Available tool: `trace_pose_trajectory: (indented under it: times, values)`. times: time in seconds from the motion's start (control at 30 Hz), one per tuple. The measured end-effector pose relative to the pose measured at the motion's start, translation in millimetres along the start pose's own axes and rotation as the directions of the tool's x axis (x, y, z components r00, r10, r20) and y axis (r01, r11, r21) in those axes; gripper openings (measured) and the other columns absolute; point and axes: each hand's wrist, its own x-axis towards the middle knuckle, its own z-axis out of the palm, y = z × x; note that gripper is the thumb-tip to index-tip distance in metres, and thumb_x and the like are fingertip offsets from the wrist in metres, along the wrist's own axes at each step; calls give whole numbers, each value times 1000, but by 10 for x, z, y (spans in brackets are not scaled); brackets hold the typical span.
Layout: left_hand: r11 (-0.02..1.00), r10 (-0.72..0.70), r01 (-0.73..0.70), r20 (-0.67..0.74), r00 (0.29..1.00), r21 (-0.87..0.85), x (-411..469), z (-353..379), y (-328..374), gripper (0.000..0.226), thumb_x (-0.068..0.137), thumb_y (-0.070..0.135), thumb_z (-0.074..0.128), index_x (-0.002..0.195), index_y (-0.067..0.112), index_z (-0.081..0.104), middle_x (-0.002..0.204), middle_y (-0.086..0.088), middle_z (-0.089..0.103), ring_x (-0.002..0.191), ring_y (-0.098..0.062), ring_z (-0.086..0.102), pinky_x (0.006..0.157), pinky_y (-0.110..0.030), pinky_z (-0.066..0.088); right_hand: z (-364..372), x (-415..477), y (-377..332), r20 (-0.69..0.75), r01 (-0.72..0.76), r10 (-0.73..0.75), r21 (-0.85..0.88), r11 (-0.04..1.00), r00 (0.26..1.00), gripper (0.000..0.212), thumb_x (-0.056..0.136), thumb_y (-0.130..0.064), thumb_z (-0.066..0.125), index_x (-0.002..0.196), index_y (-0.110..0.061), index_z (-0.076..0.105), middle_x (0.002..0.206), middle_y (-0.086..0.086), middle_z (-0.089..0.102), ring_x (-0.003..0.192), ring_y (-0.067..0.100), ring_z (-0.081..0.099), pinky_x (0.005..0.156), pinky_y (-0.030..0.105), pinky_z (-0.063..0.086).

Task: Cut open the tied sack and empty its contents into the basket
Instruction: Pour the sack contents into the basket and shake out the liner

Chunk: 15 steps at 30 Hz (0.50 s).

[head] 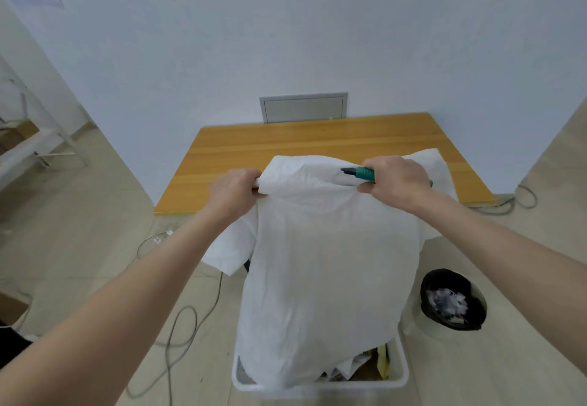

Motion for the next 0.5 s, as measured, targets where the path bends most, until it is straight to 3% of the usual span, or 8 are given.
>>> trace_pose_trajectory:
  times: [0.23,0.33,0.5]
  values:
    - [1000,4,-5,-44,999,-18,20,-13,12,10,86,20,57,90,14,63,86,-4,66,78,-27,57,59,-34,40,7,54,7,-16,-13,13,31,999,1000,12,89,-34,62,88,-24,56,85,-2,57,79,25,51,64,31,36]
    - [1000,-2,3,-57,998,21,25,-17,33,10,86,20,56,91,13,63,84,-3,64,75,-26,54,53,-30,34,-12,82,24,-6,-18,18,33,999,1000,10,90,-33,61,90,-24,57,89,0,59,80,25,49,65,32,35]
    - [999,-37,34,-71,997,-34,69,-12,21,10,85,21,58,86,12,61,82,-6,65,75,-28,55,55,-31,34,8,131,59,3,-28,28,79,996,1000,14,92,-34,59,83,-28,49,87,-3,56,81,24,50,65,31,34]
